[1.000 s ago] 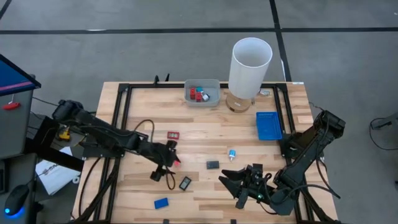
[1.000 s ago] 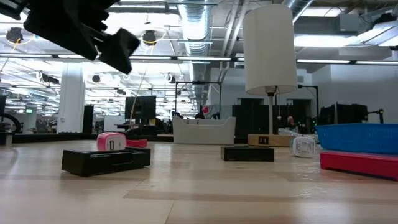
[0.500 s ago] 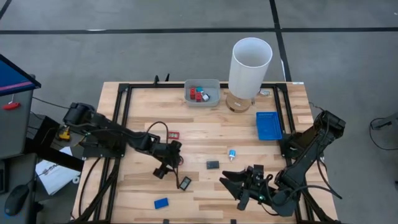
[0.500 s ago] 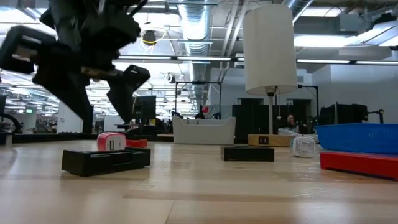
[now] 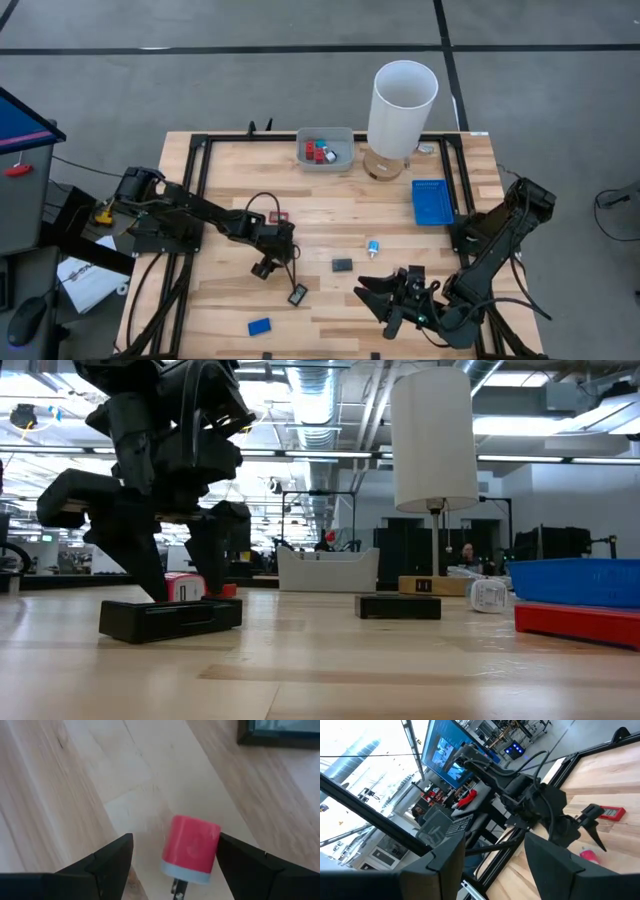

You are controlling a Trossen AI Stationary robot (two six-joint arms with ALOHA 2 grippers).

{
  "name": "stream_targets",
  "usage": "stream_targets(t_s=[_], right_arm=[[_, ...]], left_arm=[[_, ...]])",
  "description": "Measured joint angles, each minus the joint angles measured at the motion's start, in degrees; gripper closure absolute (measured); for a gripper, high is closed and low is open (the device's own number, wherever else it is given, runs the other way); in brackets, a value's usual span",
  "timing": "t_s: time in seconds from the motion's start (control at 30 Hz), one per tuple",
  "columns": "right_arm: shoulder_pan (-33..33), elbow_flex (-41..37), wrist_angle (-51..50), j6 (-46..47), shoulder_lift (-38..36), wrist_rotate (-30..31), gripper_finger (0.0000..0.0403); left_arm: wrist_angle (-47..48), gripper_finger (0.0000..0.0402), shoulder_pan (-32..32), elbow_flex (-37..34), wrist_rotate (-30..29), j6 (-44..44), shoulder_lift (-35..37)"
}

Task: Pick & Place Office items
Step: Put the pink charger adapter into the gray bin

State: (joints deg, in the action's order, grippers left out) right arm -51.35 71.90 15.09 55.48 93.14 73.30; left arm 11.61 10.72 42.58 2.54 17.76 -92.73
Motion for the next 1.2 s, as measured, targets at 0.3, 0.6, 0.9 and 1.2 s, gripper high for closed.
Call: stream_targets(t_s=[0.3, 0.6, 0.9, 1.2], right_arm=[[-0.35, 0.0, 0.02, 0.0, 0.0, 0.02, 0.0205], [-0.33, 0.0, 0.01, -0.2, 0.0, 0.02, 0.0205], [-0.37, 0.0, 0.02, -0.15, 0.0, 0.02, 0.0205], [-0.85, 0.0, 0.44, -0.42, 0.0, 0.02, 0.0205]], left_arm=[[-1.39, 0.0173, 0.02, -2.38, 1.03, -2.94, 0.17], [-4.84, 0.0252, 0.04, -2.96, 1.13, -10.7, 0.07], [-7.54, 0.0267, 0.24, -2.96, 1.64, -22.11, 0.59], [-9.66, 0.0267, 2.86, -2.96, 0.12, -35.41, 8.84]])
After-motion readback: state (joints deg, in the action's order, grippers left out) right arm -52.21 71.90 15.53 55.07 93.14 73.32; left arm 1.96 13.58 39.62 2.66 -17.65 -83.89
